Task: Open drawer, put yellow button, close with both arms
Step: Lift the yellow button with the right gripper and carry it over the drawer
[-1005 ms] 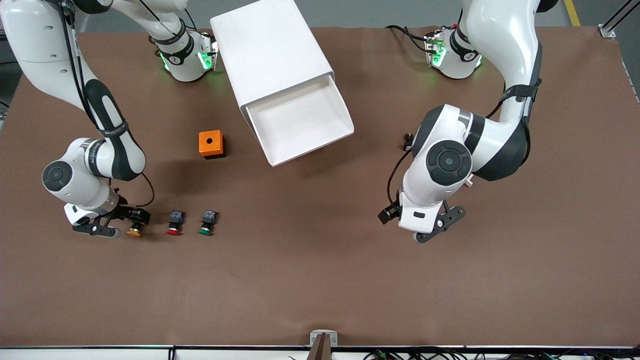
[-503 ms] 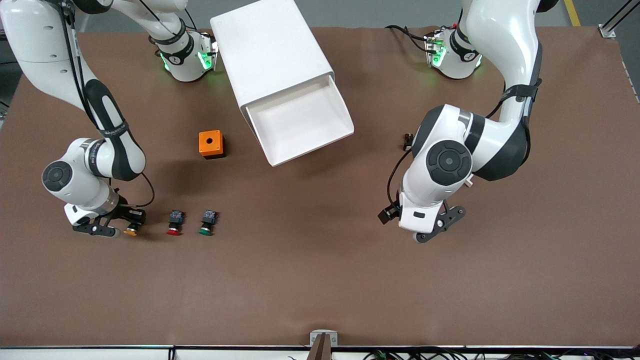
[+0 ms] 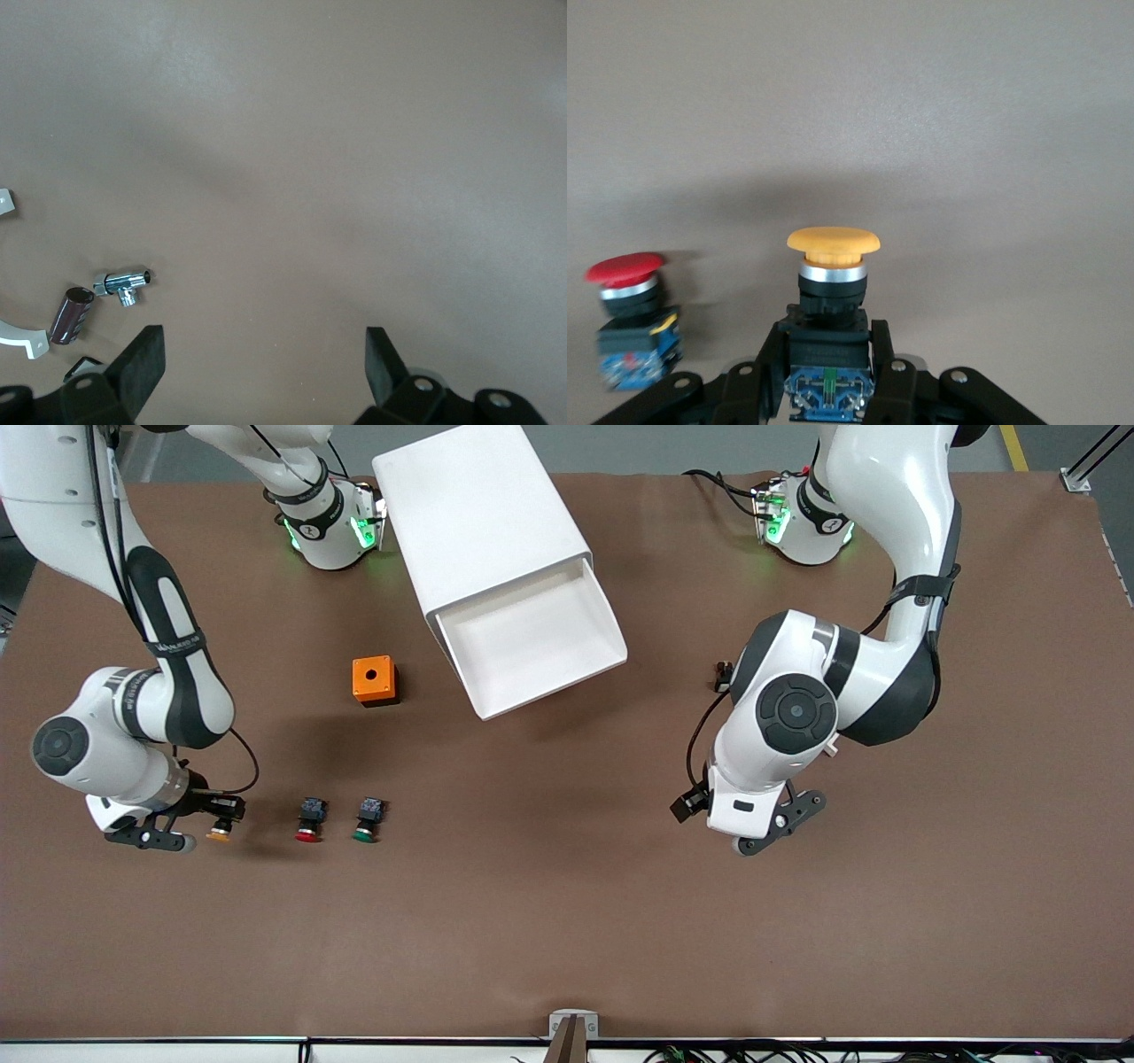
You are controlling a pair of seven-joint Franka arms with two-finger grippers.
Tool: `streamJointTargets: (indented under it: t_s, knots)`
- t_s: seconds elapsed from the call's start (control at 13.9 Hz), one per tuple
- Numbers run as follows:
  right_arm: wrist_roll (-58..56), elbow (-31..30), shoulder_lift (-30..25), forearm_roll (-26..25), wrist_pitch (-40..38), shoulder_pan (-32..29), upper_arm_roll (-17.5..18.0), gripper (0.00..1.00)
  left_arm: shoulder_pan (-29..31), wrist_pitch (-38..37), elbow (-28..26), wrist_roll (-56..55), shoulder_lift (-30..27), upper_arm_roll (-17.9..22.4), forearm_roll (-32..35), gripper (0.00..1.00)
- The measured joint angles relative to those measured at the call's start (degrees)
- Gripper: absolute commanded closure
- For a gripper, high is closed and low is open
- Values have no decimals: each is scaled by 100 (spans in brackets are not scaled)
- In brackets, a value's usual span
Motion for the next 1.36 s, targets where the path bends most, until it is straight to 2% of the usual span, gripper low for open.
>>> streamJointTargets:
  t_s: [0.36, 0.65, 0.86, 1.08, 1.36]
  knots:
    - [871, 262, -800, 11, -1338, 226, 73, 100, 6, 0, -3, 0, -4, 0, 0, 1]
    - [1459, 261, -1511, 398, -2189, 550, 89, 100, 8, 0, -3, 0, -22, 0, 0, 1]
    - [2017, 254, -1870, 473, -2650, 726, 94, 100, 14, 0, -3, 0, -40, 0, 0, 1]
    - [3039, 253, -2230, 481, -3032, 1250, 115, 100, 15, 0, -4, 0, -58, 0, 0, 1]
    - [4514, 250, -2523, 484, -3176, 2121, 144, 100, 15, 0, -8, 0, -63, -1, 0, 1]
